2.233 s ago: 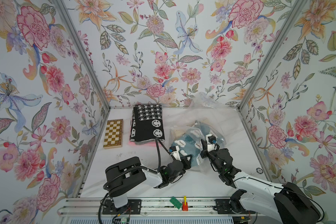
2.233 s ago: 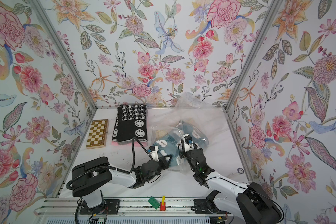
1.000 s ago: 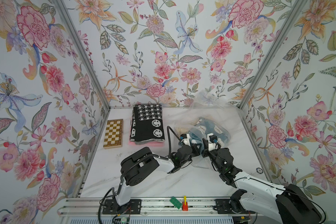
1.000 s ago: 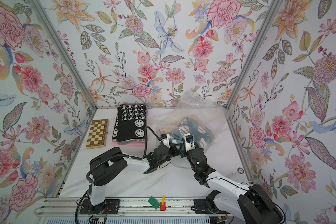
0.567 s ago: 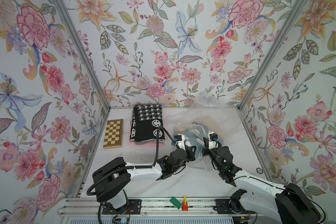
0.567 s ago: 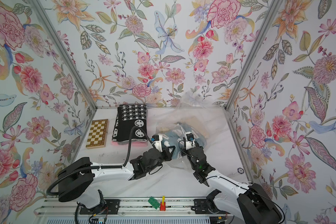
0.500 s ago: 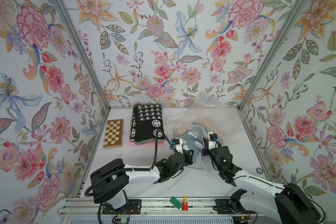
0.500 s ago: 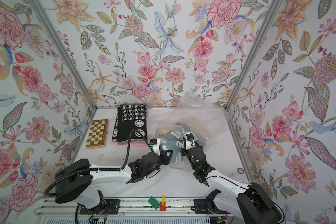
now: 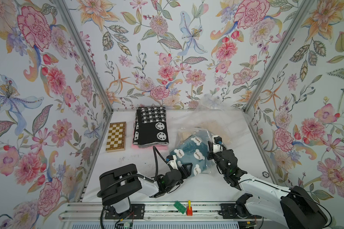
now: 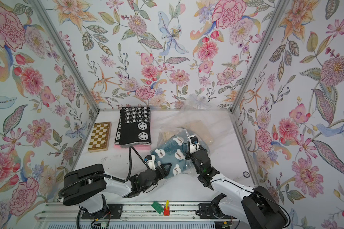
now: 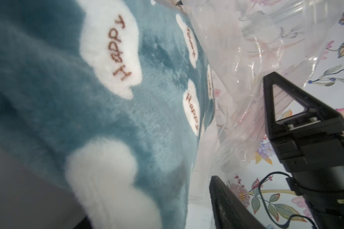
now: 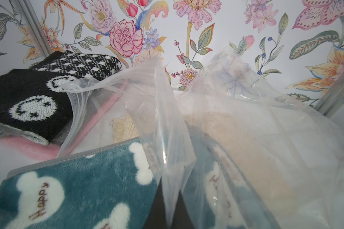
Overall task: Take the blanket out of the vacuum bag
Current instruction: Take out the blanket from the vacuum bag.
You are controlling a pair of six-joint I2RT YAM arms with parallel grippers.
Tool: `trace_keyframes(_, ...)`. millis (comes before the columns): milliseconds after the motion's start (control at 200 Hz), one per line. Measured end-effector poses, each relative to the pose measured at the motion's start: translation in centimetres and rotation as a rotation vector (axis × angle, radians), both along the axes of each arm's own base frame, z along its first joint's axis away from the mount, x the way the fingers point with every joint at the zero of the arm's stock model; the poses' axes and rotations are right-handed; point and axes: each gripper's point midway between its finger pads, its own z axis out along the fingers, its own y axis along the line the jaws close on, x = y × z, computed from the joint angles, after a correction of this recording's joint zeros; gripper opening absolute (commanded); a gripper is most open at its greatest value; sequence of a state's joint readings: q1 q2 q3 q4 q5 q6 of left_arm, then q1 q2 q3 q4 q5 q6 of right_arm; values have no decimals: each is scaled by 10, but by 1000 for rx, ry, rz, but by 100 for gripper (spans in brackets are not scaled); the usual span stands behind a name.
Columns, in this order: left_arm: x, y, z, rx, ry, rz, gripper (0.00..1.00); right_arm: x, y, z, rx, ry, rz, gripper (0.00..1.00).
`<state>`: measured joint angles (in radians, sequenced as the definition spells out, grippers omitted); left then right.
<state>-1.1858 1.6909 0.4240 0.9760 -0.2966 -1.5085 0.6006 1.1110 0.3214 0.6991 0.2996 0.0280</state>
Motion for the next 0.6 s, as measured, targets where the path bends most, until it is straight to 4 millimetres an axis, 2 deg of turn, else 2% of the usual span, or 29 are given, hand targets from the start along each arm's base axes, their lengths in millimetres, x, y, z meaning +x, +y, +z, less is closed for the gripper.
trace_keyframes(75, -1, 4, -9, -46, 33, 23, 81, 0, 0, 0, 0, 0, 0, 0)
trace_keyframes(200, -4, 14, -25, -95, 95, 61, 83, 0, 0, 0, 0, 0, 0, 0)
trace_keyframes(365, -3, 20, -24, -153, 138, 113, 84, 0, 0, 0, 0, 0, 0, 0)
trace_keyframes(450, -3, 29, -22, -163, 154, 150, 90, 0, 0, 0, 0, 0, 0, 0)
trace_keyframes(601, 4, 42, -22, -150, 163, 204, 91, 0, 0, 0, 1, -1, 0, 0)
